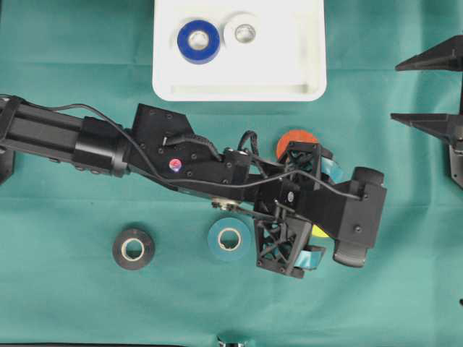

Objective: Pick up the tape from a random location and place it into the white case.
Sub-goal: 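Lower the left gripper and pinch the yellow tape roll through its hole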

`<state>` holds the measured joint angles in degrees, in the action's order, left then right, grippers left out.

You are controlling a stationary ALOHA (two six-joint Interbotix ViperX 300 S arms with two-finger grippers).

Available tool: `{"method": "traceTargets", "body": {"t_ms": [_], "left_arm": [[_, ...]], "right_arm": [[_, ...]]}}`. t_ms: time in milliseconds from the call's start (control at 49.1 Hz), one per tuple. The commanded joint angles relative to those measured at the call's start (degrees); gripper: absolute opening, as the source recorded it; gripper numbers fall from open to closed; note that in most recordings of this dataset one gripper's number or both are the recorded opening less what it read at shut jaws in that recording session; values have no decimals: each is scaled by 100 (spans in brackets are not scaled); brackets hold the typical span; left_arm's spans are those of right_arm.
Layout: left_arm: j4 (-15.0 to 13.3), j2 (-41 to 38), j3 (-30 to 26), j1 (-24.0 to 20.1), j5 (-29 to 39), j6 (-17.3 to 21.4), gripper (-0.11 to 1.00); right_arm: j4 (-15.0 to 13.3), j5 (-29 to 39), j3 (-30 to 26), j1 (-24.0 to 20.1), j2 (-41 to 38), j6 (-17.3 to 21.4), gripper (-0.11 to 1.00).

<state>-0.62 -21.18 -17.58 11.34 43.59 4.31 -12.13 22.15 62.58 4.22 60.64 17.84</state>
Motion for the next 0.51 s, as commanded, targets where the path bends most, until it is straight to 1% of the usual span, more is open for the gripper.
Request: {"method": "traceTargets", "body": {"t_ms": [0,143,489], "left_arm": [[18,114,26,18,-176,9,94],[18,62,185,35,-413,0,94],[26,-545,176,62,-589,44,94]], "right_arm": [[0,-70,-53,26,-62,9,85],[0,-105,-44,53,-79,9,85],[0,-193,0,70,-176,9,85]]}}
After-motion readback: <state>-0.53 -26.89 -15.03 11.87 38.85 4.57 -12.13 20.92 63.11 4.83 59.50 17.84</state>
